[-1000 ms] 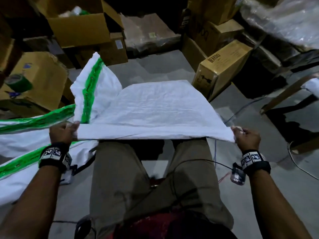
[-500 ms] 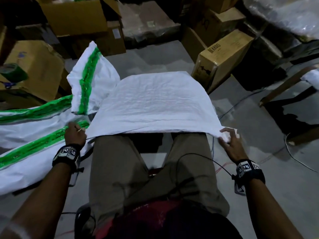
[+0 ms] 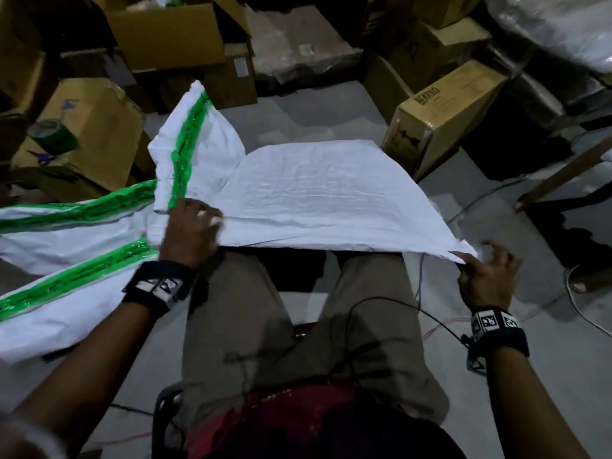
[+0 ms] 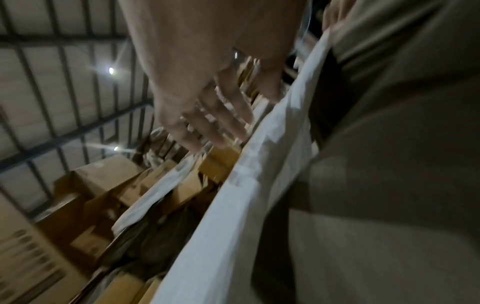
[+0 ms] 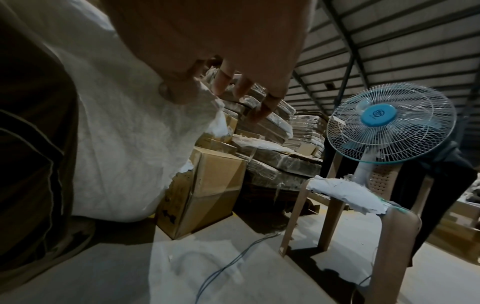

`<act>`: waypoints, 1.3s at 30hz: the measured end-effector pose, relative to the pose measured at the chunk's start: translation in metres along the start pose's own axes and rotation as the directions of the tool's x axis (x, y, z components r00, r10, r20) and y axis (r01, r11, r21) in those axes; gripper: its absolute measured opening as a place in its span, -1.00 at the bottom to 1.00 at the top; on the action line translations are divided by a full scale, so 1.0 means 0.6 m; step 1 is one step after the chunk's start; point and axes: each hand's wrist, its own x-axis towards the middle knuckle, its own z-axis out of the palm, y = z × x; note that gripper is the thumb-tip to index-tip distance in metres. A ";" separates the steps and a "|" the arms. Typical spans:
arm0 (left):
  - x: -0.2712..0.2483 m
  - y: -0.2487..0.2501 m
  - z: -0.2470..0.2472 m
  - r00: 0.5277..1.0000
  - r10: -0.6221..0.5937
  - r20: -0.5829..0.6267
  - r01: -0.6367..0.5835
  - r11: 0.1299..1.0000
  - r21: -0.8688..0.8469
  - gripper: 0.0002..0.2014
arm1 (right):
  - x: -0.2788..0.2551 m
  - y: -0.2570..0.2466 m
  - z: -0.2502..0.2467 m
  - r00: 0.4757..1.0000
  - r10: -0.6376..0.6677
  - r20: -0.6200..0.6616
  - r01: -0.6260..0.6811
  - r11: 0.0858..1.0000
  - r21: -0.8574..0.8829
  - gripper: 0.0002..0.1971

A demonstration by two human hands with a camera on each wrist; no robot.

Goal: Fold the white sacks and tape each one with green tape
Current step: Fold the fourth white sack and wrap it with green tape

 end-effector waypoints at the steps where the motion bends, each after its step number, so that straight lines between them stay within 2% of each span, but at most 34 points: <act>1: 0.010 0.037 -0.003 0.991 0.127 0.040 -0.126 0.992 -0.032 -0.82 | -0.001 -0.004 -0.002 1.000 -0.011 -0.006 0.011 1.000 -0.006 -0.61; 2: 0.019 0.068 -0.001 0.977 0.187 0.102 -0.181 0.982 -0.061 -0.72 | -0.001 -0.010 -0.006 1.000 -0.012 -0.019 0.012 1.000 -0.007 -0.61; 4: 0.034 0.110 0.012 0.936 0.218 0.275 -0.214 0.976 -0.047 -0.50 | 0.000 -0.023 -0.016 0.999 0.017 -0.052 -0.017 1.000 0.007 -0.61; 5: 0.041 0.126 0.016 0.894 0.226 0.387 -0.245 0.970 0.000 -0.48 | 0.001 -0.029 -0.019 0.998 0.038 -0.055 -0.038 0.999 0.010 -0.59; 6: 0.048 0.141 0.018 0.866 0.226 0.447 -0.273 0.961 0.043 -0.52 | 0.001 -0.032 -0.021 0.997 0.057 -0.044 -0.057 0.998 0.004 -0.57; 8: 0.066 0.156 0.020 0.856 0.235 0.461 -0.312 0.945 0.099 -0.62 | 0.000 -0.035 -0.025 0.996 0.088 0.016 -0.088 0.996 -0.013 -0.56; 11: 0.076 0.156 0.025 0.841 0.305 0.447 -0.359 0.933 0.038 -0.64 | 0.007 -0.061 -0.032 0.968 0.196 0.158 -0.201 0.979 0.016 -0.56; 12: 0.071 0.151 0.029 0.833 0.314 0.455 -0.362 0.932 0.020 -0.63 | 0.011 -0.079 -0.036 0.968 0.186 0.170 -0.196 0.979 0.049 -0.57; 13: 0.065 0.148 0.031 0.831 0.309 0.463 -0.354 0.935 0.012 -0.63 | 0.015 -0.099 -0.040 0.981 0.118 0.151 -0.133 0.987 0.090 -0.59; 15: 0.050 0.144 0.036 0.845 0.303 0.441 -0.335 0.942 -0.005 -0.62 | 0.023 -0.147 -0.047 0.991 -0.109 0.081 0.095 0.982 0.163 -0.61; 16: 0.041 0.144 0.037 0.855 0.304 0.421 -0.325 0.946 -0.022 -0.62 | 0.029 -0.170 -0.048 0.974 -0.218 0.058 0.204 0.962 0.180 -0.62; 18: 0.027 0.144 0.037 0.879 0.312 0.360 -0.312 0.948 -0.061 -0.67 | 0.043 -0.204 -0.041 0.934 -0.356 0.026 0.342 0.913 0.220 -0.66; 20: 0.021 0.139 0.039 0.914 0.295 0.280 -0.282 0.956 -0.086 -0.76 | 0.055 -0.216 -0.025 0.901 -0.433 -0.023 0.423 0.864 0.274 -0.71; 23: 0.028 0.122 0.047 0.935 0.173 0.310 -0.138 0.982 -0.132 -0.68 | 0.065 -0.210 -0.002 0.881 -0.472 -0.027 0.458 0.836 0.304 -0.77; 26: 0.047 0.108 0.057 0.938 0.061 0.341 -0.007 0.988 -0.157 -0.94 | 0.065 -0.206 0.010 0.884 -0.468 0.005 0.445 0.843 0.301 -0.89; 27: 0.056 0.105 0.060 0.923 0.019 0.385 0.037 0.990 -0.138 -0.92 | 0.065 -0.207 0.012 0.890 -0.455 0.020 0.426 0.849 0.312 -0.87; 30: 0.080 0.102 0.069 0.812 -0.067 0.580 0.123 0.991 -0.057 -0.80 | 0.075 -0.218 0.022 0.917 -0.366 0.156 0.303 0.896 0.325 -0.70; 33: 0.102 0.091 0.073 0.702 -0.110 0.703 0.237 0.968 -0.085 -0.71 | 0.098 -0.230 0.035 0.896 -0.295 0.333 0.195 0.933 0.304 -0.71; 35: 0.104 0.074 0.076 0.666 -0.136 0.734 0.217 0.976 -0.016 -0.60 | 0.109 -0.232 0.038 0.897 -0.252 0.363 0.141 0.942 0.306 -0.77; 36: 0.099 0.059 0.079 0.665 -0.159 0.730 0.189 0.981 0.041 -0.53 | 0.111 -0.231 0.038 0.900 -0.238 0.366 0.124 0.943 0.310 -0.79; 37: 0.090 0.043 0.079 0.699 -0.169 0.695 0.154 0.984 0.085 -0.47 | 0.111 -0.230 0.039 0.901 -0.231 0.367 0.113 0.942 0.315 -0.81; 39: 0.062 0.009 0.079 0.822 -0.082 0.563 0.031 0.995 0.100 -0.39 | 0.106 -0.230 0.040 0.903 -0.228 0.364 0.111 0.943 0.315 -0.77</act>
